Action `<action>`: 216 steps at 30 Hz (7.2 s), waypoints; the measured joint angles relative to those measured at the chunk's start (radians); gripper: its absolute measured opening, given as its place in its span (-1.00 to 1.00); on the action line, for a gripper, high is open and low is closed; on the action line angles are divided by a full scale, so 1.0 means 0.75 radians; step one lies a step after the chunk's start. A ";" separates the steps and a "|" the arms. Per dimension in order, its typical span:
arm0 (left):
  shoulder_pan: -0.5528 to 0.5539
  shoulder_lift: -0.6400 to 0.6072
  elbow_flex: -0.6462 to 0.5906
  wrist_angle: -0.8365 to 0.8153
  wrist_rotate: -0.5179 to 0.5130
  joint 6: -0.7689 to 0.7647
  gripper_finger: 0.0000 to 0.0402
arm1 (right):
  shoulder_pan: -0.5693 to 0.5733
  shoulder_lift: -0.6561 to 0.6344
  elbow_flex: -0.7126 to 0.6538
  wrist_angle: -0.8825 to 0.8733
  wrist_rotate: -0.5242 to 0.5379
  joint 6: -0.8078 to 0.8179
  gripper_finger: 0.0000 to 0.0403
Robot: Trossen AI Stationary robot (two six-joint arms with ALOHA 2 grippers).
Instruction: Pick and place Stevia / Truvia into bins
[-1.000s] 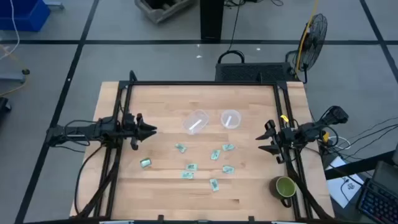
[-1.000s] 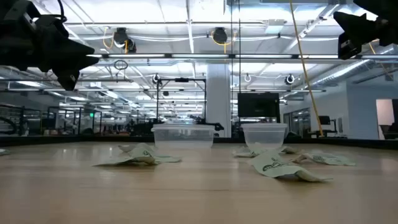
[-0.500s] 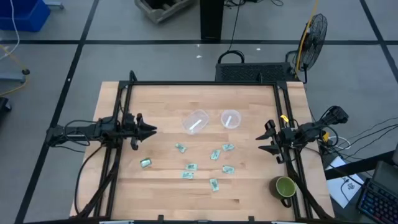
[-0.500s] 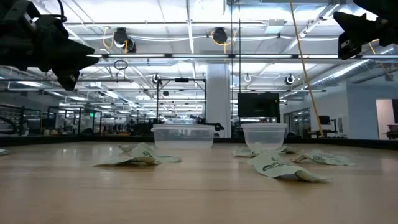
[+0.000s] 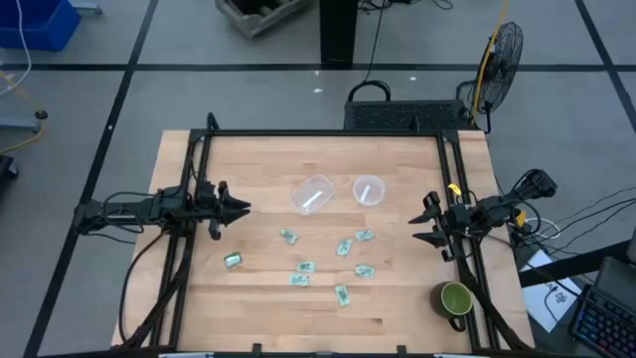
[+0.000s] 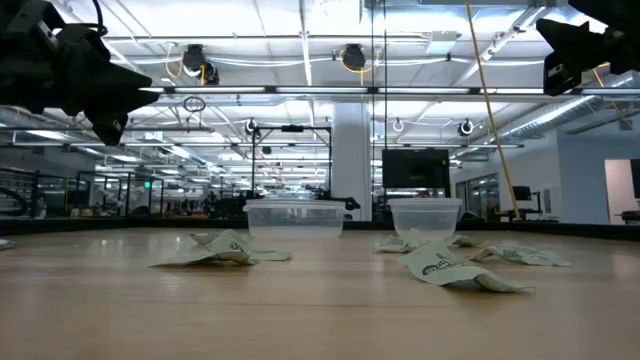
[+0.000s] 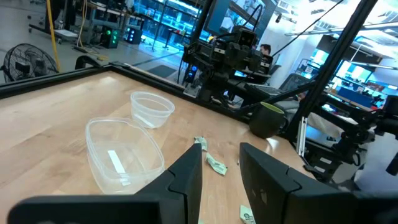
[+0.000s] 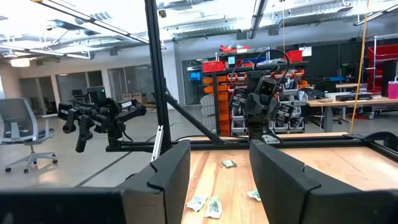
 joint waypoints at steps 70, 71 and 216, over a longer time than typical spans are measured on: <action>0.000 0.001 0.000 0.043 -0.074 0.027 -0.45 | 0.000 0.000 0.000 0.001 -0.003 -0.107 -0.21; 0.000 0.000 0.000 0.071 -0.081 -0.011 -0.45 | 0.000 0.000 0.000 0.000 -0.003 -0.092 -0.21; -0.065 1.053 0.934 0.229 -0.174 0.407 -0.45 | -1.030 1.626 0.405 0.332 -0.145 -0.098 -0.48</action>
